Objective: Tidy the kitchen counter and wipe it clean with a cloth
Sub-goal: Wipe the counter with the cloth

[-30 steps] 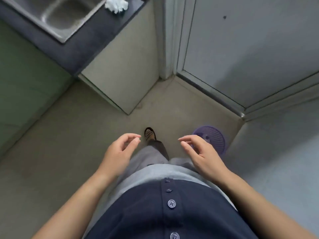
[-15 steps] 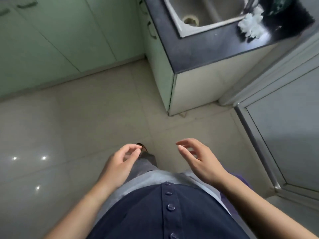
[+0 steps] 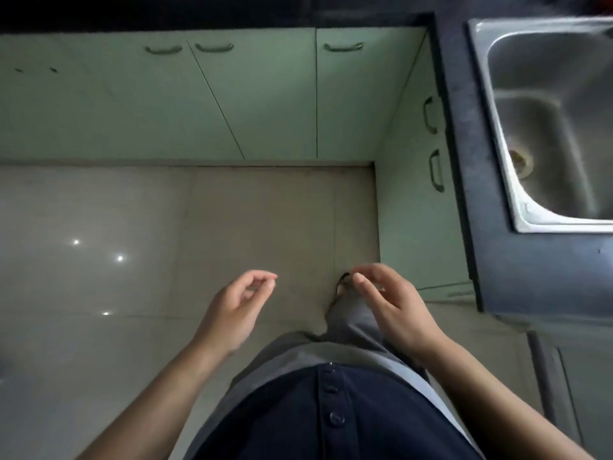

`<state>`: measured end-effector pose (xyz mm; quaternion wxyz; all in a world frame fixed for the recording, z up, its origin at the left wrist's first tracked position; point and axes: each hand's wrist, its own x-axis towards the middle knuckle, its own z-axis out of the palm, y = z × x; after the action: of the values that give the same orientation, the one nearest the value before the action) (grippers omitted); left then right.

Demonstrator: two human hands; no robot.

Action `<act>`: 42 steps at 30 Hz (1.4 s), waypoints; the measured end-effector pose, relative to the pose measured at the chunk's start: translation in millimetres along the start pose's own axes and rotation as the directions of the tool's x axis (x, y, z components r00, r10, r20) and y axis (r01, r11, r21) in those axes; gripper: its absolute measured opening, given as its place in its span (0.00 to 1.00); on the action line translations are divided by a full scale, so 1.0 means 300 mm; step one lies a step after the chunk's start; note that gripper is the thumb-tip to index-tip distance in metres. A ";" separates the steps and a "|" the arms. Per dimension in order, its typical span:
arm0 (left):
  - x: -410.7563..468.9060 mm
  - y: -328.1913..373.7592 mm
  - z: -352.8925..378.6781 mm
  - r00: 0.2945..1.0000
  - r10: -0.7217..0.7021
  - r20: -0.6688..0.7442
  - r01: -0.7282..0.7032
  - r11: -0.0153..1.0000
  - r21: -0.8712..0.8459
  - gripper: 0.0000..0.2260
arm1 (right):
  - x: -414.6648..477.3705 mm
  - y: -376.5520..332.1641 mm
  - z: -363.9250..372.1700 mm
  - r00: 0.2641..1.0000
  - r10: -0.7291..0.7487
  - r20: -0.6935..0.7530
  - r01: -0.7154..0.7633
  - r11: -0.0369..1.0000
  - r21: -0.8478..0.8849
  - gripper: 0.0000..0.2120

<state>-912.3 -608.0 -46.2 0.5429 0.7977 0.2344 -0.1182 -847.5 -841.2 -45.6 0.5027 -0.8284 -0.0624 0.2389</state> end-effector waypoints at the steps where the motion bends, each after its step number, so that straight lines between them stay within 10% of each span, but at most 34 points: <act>1: 0.046 0.013 -0.006 1.000 -0.007 -0.005 0.007 1.000 -0.008 0.05 | 0.055 -0.005 -0.009 1.000 0.005 0.017 -0.005 1.000 -0.001 0.10; 20: 1.180 0.677 -0.055 0.996 0.083 -0.035 -0.084 0.996 -0.026 0.05 | 1.277 -0.311 -0.508 0.995 -0.096 0.029 0.098 0.991 -0.087 0.15; 31: 1.886 0.905 -0.205 0.973 0.149 0.178 -0.192 0.947 0.256 0.07 | 1.893 -0.483 -0.635 0.986 -0.038 -0.164 0.028 0.998 -0.061 0.03; 42: 2.478 1.073 -0.194 0.887 0.270 0.373 -0.459 0.589 0.665 0.24 | 2.450 -0.533 -0.719 0.966 -0.078 -0.248 -0.037 0.903 -0.428 0.18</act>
<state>-113.5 -468.3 -92.5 0.2097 0.9585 -0.0688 -0.1803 -81.4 -684.1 -70.4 0.3146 -0.9419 -0.0560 0.1037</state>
